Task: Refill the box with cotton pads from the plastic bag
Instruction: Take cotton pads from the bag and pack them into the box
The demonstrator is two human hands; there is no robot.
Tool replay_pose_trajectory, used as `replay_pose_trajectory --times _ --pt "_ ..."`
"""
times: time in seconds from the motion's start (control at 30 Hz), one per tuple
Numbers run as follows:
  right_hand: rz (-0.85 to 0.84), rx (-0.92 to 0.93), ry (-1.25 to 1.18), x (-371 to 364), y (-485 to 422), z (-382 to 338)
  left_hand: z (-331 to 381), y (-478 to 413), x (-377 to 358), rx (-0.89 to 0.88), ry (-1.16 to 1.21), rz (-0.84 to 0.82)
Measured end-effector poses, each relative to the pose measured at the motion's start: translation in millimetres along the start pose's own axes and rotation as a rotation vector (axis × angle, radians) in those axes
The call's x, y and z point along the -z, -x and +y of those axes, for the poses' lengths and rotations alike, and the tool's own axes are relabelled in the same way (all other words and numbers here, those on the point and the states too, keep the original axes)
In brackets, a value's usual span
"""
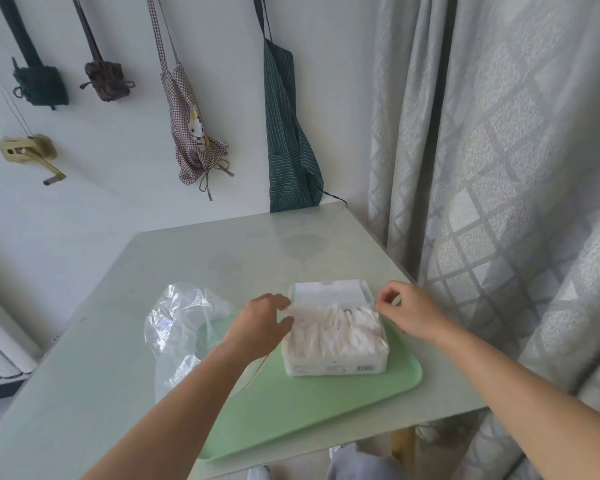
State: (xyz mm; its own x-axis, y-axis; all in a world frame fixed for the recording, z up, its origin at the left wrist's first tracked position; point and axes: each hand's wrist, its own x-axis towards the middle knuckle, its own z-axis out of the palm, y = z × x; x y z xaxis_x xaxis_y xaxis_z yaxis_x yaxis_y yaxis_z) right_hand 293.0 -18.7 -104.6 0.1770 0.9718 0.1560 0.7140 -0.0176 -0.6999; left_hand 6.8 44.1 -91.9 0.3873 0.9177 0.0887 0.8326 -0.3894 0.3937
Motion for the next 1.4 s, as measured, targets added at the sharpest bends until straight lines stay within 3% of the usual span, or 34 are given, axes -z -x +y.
replay_pose_trajectory --times 0.17,0.3,0.5,0.63,0.77,0.9,0.97,1.13,1.23,1.4 --pt "-0.078 0.080 0.057 -2 -2 3 6 -10 -11 -0.152 -0.051 -0.012" --pt "-0.129 0.191 0.284 -8 -10 -8 17 -24 -21 -0.183 -0.276 -0.080" --pt "-0.237 0.147 0.434 -20 -16 -24 29 -36 -29 -0.229 -0.399 -0.140" --pt "-0.235 0.107 0.309 -3 -22 -24 21 -35 -5 -0.183 -0.092 -0.166" --pt "0.072 -0.024 -0.027 -3 -28 -7 -1 -37 8 0.050 0.230 0.084" --pt "-0.120 -0.329 -0.156 -13 -31 10 -6 -35 1 0.329 0.459 -0.159" --pt "-0.178 -0.392 -0.213 -16 -28 10 -5 -36 0 0.367 0.550 -0.240" --pt "-0.075 -0.337 -0.442 -20 -23 14 -13 -36 -1 0.349 0.680 -0.198" --pt "0.003 -0.231 -0.434 -19 -19 9 -13 -33 1 0.332 0.787 -0.137" --pt "-0.014 -0.112 -0.451 -9 3 4 -11 -14 4 0.321 0.912 -0.075"
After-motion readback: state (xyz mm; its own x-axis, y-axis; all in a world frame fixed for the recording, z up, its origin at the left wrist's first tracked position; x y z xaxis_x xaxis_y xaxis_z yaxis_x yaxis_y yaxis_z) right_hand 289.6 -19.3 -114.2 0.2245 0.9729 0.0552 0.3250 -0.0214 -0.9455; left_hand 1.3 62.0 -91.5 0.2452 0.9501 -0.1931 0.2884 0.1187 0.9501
